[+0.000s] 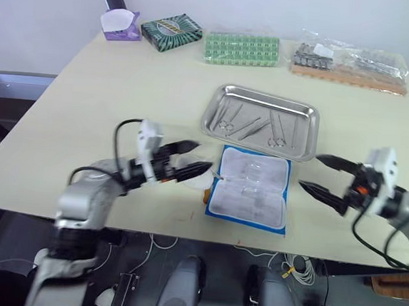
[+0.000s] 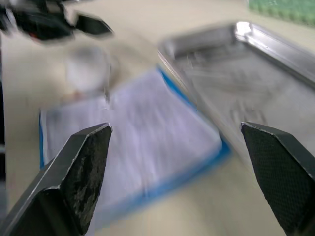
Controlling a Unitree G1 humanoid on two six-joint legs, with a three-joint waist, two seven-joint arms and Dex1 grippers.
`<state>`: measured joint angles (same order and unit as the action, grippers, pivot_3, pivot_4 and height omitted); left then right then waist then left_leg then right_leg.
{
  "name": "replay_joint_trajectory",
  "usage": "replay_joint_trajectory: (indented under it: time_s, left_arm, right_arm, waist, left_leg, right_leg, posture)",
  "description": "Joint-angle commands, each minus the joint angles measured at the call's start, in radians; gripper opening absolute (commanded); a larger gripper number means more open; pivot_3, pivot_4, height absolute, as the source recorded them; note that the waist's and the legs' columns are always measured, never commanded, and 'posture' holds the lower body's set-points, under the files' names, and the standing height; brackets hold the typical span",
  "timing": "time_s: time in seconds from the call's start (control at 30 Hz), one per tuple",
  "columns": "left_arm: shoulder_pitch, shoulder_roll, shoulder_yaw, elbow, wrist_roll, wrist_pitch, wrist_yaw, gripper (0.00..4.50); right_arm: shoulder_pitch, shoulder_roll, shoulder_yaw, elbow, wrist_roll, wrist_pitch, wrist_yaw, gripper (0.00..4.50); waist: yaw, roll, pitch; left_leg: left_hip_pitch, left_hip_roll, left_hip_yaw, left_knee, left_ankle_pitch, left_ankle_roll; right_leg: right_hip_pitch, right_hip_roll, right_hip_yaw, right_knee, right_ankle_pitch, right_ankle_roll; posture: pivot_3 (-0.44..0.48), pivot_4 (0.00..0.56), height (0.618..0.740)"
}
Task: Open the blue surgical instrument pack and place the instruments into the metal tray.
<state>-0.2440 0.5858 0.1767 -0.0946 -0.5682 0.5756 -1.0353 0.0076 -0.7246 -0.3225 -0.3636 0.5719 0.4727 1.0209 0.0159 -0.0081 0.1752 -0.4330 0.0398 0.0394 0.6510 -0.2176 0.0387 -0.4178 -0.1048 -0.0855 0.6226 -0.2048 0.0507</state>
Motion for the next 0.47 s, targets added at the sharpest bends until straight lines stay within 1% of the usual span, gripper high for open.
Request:
replay_joint_trajectory:
  time_s: [0.03,0.3,0.47]
  left_arm:
    - [0.043,0.051,0.059,-0.042,-0.038,-0.002,-0.019,4.50]
    - [0.175,0.139,0.150,-0.031,-0.047,-0.014,-0.028,4.50]
    - [0.203,0.145,0.168,-0.023,-0.056,-0.005,-0.019,4.50]
  right_arm:
    - [0.092,-0.023,-0.108,-0.069,0.037,-0.062,0.046,4.37]
    - [0.306,-0.028,-0.292,-0.048,0.009,-0.146,0.063,4.37]
    - [0.350,-0.027,-0.321,-0.049,0.014,-0.165,0.055,4.37]
  waist:
    - [0.001,0.000,0.000]
    - [0.000,0.000,0.001]
    - [0.000,0.000,0.001]
  left_leg:
    - [0.000,0.000,0.000,0.000,0.000,0.000]
    - [0.001,0.001,0.000,0.001,-0.001,-0.002]
    - [0.001,0.001,0.001,0.001,-0.001,-0.002]
  right_leg:
    - [0.000,0.000,0.000,0.000,0.000,0.000]
    - [-0.001,-0.001,0.002,0.000,0.000,0.000]
    - [-0.001,-0.001,0.002,0.000,0.000,0.000]
  posture:
    - [0.000,0.150,0.740]
    - [0.000,0.150,0.740]
    - [0.000,0.150,0.740]
